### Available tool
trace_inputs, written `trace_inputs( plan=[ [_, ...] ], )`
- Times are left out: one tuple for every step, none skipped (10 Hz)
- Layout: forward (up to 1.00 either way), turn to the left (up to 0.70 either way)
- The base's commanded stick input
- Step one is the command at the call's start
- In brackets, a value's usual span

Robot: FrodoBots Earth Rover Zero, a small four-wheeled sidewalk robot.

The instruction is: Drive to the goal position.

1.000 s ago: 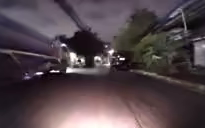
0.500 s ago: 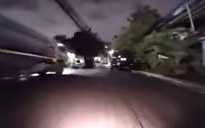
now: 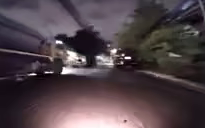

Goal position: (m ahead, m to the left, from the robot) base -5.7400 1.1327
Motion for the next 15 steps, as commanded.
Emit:
trace_inputs(
  plan=[
    [1.0, 0.01],
    [1.0, 0.19],
    [1.0, 0.27],
    [1.0, 0.27],
    [1.0, 0.08],
    [1.0, 0.0],
    [1.0, 0.0],
    [1.0, 0.0],
    [1.0, 0.0],
    [1.0, 0.19],
    [1.0, 0.27],
    [1.0, 0.17],
    [1.0, 0.0],
    [1.0, 0.0],
    [1.0, 0.0]
  ],
)
